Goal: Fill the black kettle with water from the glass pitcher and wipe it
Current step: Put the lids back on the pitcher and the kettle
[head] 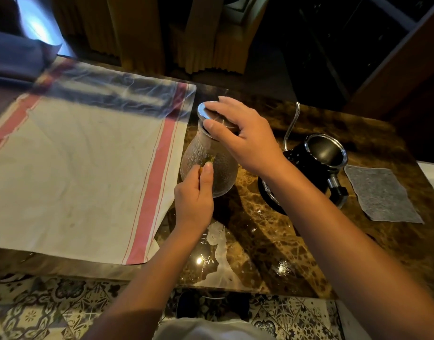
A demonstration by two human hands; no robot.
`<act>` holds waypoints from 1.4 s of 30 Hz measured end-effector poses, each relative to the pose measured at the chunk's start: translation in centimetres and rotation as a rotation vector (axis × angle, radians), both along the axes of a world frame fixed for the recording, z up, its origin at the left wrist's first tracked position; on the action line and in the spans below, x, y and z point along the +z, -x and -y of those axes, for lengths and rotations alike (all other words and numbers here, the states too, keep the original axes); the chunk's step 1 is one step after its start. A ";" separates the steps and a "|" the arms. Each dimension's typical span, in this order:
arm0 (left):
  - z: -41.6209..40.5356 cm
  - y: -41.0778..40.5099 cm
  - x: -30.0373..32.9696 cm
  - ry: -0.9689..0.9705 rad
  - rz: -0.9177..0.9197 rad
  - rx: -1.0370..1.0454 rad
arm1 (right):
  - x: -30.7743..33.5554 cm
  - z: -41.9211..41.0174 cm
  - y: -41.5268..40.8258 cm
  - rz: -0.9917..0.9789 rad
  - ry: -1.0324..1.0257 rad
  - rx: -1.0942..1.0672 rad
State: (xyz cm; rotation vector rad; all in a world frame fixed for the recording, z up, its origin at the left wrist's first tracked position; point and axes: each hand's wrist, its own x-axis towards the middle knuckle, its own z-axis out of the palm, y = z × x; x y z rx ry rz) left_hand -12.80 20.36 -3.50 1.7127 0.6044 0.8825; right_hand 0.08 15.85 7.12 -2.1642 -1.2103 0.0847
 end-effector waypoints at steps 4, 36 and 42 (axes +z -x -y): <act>0.0 -0.2 0.0 -0.005 0.012 0.002 | 0.7 0.1 -0.3 0.015 0.066 0.019; -1.7 2.6 4.2 -0.247 -0.410 0.103 | 3.2 6.3 -0.5 0.224 0.285 0.060; 3.4 5.1 6.9 -0.216 -0.294 0.237 | 4.7 15.5 -2.8 0.158 0.055 -0.038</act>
